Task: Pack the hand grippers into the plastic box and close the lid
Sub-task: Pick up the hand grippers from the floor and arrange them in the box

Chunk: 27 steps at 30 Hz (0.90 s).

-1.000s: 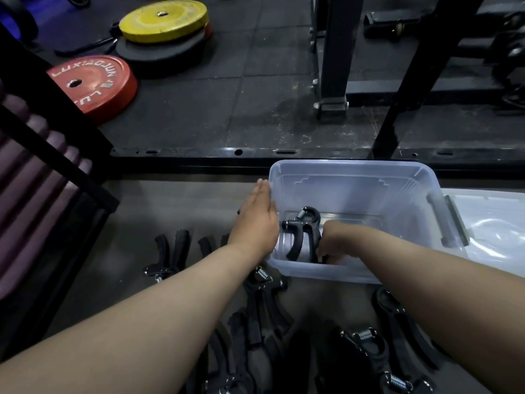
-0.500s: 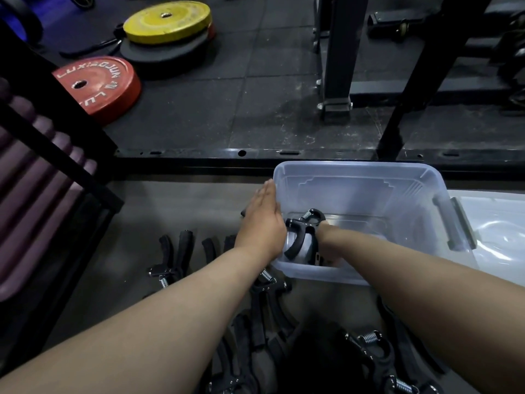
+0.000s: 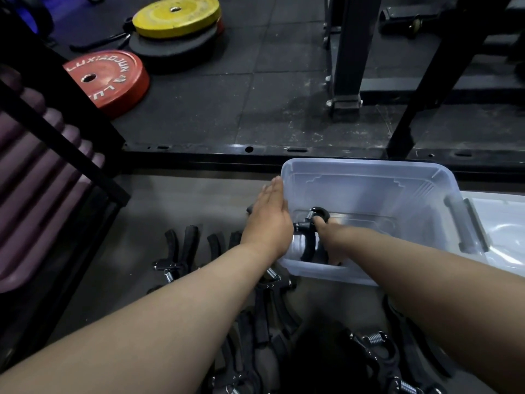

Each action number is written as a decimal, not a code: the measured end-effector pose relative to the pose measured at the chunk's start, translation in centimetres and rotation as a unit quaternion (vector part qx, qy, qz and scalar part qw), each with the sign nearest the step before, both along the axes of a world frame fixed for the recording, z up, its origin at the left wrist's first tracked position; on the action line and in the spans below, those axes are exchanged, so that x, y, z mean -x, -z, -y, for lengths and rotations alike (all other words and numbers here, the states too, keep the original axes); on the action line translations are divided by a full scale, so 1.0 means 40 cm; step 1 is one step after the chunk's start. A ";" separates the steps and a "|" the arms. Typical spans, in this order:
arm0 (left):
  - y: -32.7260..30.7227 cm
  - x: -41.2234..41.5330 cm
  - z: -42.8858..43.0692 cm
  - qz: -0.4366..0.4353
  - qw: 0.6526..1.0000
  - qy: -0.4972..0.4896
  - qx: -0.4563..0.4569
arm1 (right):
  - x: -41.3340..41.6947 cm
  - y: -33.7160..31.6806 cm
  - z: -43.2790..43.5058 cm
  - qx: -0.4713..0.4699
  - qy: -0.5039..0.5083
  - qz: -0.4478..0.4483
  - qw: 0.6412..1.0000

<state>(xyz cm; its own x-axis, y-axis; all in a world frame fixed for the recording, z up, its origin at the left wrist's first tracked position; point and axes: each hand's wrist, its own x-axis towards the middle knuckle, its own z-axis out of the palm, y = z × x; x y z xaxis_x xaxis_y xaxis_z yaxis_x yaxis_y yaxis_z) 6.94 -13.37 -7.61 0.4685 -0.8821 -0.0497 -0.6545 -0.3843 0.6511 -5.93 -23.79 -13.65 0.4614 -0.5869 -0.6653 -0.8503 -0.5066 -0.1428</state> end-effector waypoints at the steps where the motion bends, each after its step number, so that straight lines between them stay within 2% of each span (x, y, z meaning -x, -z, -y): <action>1: 0.000 0.000 0.000 0.002 1.000 -0.001 0.000 | 0.001 -0.008 -0.003 0.005 -0.013 0.002 1.000; 7: 0.002 0.002 0.002 0.008 1.000 -0.001 -0.002 | 0.024 -0.009 0.018 0.015 -0.043 0.024 0.999; 10: 0.004 -0.001 0.004 0.003 1.000 -0.004 -0.007 | 0.034 -0.042 0.023 -0.021 -0.018 0.015 1.000; 12: -0.002 0.003 0.001 0.004 1.000 -0.003 -0.013 | 0.044 -0.077 0.019 -0.038 -0.003 0.040 0.998; 15: -0.018 0.007 0.000 0.010 1.000 -0.007 -0.025 | 0.089 -0.126 0.011 0.006 -0.031 0.093 0.995; 20: -0.035 0.014 0.002 0.020 0.998 0.022 -0.063 | 0.234 -0.198 -0.033 0.019 0.001 0.178 0.984; 24: -0.049 0.024 -0.006 0.026 0.995 0.035 -0.089 | 0.321 -0.266 -0.063 0.000 0.040 0.273 0.961; 27: -0.065 0.027 -0.011 0.039 0.994 0.040 -0.096 | 0.379 -0.286 -0.078 0.022 0.020 0.294 0.955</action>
<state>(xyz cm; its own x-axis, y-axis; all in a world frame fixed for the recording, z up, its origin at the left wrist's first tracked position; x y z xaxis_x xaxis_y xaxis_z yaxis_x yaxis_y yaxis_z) 5.85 -12.95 -4.99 0.4071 -0.8940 -0.1872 -0.7337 -0.4422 0.5159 -21.09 -20.67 -2.22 0.7247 -0.6331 -0.2722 -0.6483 -0.4924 -0.5807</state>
